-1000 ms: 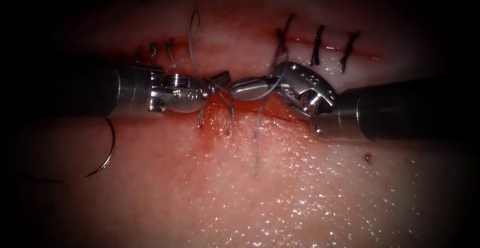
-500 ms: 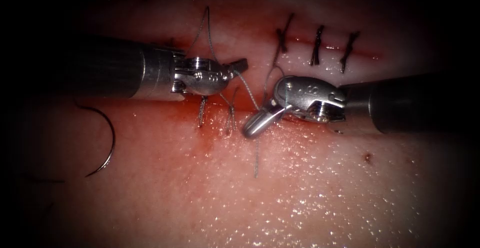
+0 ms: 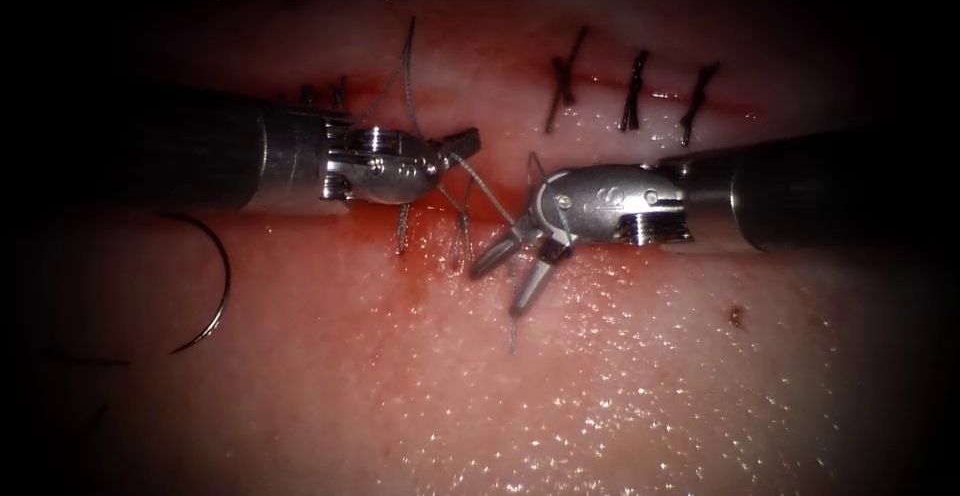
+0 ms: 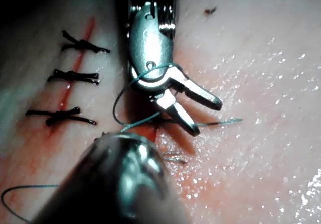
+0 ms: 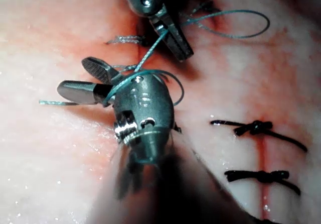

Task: Wound Closure

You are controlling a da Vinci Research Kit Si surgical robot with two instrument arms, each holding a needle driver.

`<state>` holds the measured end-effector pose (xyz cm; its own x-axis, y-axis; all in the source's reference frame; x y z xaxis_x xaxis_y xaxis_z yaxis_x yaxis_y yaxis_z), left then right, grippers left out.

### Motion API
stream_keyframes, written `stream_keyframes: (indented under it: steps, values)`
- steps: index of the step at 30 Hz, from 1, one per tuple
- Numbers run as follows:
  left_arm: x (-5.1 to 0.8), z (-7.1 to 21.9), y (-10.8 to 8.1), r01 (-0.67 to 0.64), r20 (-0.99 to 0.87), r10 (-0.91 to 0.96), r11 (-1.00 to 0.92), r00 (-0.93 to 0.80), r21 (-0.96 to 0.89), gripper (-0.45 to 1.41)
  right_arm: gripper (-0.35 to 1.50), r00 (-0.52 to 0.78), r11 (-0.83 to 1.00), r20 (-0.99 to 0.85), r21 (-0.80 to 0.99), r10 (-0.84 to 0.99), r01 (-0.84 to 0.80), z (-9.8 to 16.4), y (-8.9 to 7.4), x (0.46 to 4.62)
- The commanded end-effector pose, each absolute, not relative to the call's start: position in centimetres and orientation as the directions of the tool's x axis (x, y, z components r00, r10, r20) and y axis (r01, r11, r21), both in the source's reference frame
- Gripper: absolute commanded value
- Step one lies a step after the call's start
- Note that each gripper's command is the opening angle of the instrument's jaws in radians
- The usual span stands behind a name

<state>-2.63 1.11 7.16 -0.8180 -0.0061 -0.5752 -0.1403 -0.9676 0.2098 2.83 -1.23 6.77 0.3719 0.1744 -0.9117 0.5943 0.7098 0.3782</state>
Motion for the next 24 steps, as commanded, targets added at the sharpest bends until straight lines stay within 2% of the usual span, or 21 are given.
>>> stream_keyframes:
  steps: [1, 9, 14, 16, 17, 19, 24]
  values:
    - [-2.68, 7.21, 1.06, -0.134, -0.572, -0.012, -0.968, -0.82, 0.212, -0.45, 0.78, 0.384, 0.709, -0.912, 0.365, 0.143, 0.603, 6.79, -1.3, 2.95]
    - [-2.64, 7.2, 1.05, -0.146, -0.572, 0.003, -0.968, -0.82, 0.204, -0.45, 0.78, 0.45, 0.683, -0.893, 0.317, -0.02, 0.658, 6.78, -1.4, 3.02]
    - [-2.61, 7.19, 1.04, -0.149, -0.571, 0.007, -0.968, -0.821, 0.202, -0.45, 0.62, 0.493, 0.66, -0.859, 0.293, -0.136, 0.692, 6.86, -1.5, 3.03]
    - [-2.58, 7.18, 1.02, -0.152, -0.571, 0.011, -0.968, -0.821, 0.199, -0.45, 0.49, 0.506, 0.65, -0.846, 0.291, -0.167, 0.701, 6.89, -1.55, 3.04]
    - [-2.57, 7.18, 1.01, -0.151, -0.57, 0.01, -0.968, -0.822, 0.2, -0.45, 0.34, 0.513, 0.646, -0.839, 0.293, -0.18, 0.705, 6.9, -1.58, 3.03]
    - [-2.53, 7.16, 0.97, -0.153, -0.567, 0.014, -0.968, -0.824, 0.199, -0.45, -0.33, 0.531, 0.631, -0.82, 0.297, -0.216, 0.717, 6.93, -1.62, 3.03]
    - [-2.44, 7.1, 0.83, -0.155, -0.569, 0.02, -0.97, -0.822, 0.189, -0.45, -0.35, 0.559, 0.632, -0.785, 0.296, -0.266, 0.716, 6.95, -1.61, 3.05]
